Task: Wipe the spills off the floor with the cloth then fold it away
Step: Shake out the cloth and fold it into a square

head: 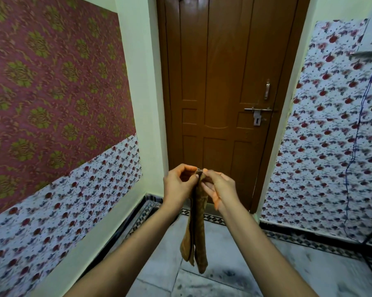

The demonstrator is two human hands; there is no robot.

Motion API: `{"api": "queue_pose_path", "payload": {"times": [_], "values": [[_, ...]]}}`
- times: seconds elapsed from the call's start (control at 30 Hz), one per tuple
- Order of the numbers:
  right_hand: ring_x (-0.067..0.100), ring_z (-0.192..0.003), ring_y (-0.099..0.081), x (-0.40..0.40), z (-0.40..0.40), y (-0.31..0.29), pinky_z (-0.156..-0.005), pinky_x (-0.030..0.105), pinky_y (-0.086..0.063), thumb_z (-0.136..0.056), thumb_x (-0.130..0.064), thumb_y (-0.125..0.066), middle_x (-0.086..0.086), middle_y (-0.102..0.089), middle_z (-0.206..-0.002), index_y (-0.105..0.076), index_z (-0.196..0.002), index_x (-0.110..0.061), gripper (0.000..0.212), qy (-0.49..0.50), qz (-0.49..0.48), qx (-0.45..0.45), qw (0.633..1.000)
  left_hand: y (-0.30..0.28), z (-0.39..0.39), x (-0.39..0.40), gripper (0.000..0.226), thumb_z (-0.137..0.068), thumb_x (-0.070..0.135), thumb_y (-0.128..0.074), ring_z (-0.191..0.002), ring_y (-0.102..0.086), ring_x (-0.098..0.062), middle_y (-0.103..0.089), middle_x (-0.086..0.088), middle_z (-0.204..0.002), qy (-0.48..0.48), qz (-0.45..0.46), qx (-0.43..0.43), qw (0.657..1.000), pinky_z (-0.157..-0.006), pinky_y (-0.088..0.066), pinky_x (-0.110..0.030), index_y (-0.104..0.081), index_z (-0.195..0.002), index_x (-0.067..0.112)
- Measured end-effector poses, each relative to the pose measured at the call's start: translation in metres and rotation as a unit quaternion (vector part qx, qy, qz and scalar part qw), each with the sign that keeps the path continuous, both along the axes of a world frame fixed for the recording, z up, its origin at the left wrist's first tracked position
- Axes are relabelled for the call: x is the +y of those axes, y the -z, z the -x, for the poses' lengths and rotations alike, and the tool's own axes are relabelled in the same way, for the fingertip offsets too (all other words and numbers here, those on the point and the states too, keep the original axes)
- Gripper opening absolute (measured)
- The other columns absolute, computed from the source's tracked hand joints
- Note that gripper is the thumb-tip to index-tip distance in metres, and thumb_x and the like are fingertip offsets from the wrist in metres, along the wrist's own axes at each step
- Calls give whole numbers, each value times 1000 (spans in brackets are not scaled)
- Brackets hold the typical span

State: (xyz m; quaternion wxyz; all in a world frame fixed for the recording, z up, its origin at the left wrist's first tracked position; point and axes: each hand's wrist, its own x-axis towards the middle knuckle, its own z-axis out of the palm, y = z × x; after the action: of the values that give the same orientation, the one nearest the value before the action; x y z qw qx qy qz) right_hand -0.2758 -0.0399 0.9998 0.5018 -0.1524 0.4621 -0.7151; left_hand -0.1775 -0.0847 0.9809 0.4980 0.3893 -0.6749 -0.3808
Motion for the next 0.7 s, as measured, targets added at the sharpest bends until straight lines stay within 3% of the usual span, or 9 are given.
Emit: {"api": "queue_pose_path", "payload": {"times": [0.2,0.3,0.37,0.43,0.5,0.6,0.7], "values": [[18,-79,-64,4,4,-2,-76,29,-53,-95,-15,-49,11,-66,-82,-61,-90,-6,16,4,9,17,1000,-3,1,4,14,-81,25,-71,-87,-62,-6,-67,3,-92,10,78,-62,995,-76,-52,-20,-63,-93,24],[18,-81,-64,7,8,-5,-71,25,-53,-98,-19,-41,10,-66,-87,-57,-100,-10,18,-20,21,48,998,-6,-1,1,14,-81,22,-70,-86,-62,-8,-66,3,-90,1,70,-63,996,-74,-54,-22,-61,-92,22],[18,-84,-64,5,9,-2,-71,25,-51,-98,-17,-40,8,-66,-87,-56,-103,-12,17,-5,12,121,993,-10,-2,-3,8,-84,16,-66,-87,-64,-13,-67,-1,-88,1,22,-29,999,-72,-55,-23,-62,-90,18],[19,-96,-60,-1,15,8,-71,23,-47,-95,-14,-43,2,-65,-92,-59,-106,-13,19,50,-28,252,966,-14,-1,-3,7,-85,10,-61,-87,-64,-16,-67,-7,-91,16,-37,35,999,-67,-53,-17,-63,-91,11],[19,-109,-52,-5,24,20,-80,28,-46,-92,-14,-50,-3,-59,-107,-54,-116,-18,25,76,-59,326,940,-20,-2,0,9,-88,7,-55,-83,-63,-14,-66,-8,-91,42,-98,107,988,-62,-51,-17,-62,-94,7],[21,-118,-42,-5,34,31,-99,40,-36,-86,-12,-58,2,-48,-123,-41,-129,-19,47,-45,-37,237,970,-29,-7,1,10,-90,9,-51,-79,-60,-13,-64,-4,-86,85,-142,139,976,-62,-48,-23,-60,-92,10],[27,-115,-51,-2,37,32,-90,38,-46,-80,-10,-66,12,-59,-119,-55,-114,-15,36,-143,40,97,984,-37,-12,0,12,-91,10,-48,-76,-57,-13,-61,-1,-81,110,-159,152,969,-56,-46,-21,-59,-87,12]]}}
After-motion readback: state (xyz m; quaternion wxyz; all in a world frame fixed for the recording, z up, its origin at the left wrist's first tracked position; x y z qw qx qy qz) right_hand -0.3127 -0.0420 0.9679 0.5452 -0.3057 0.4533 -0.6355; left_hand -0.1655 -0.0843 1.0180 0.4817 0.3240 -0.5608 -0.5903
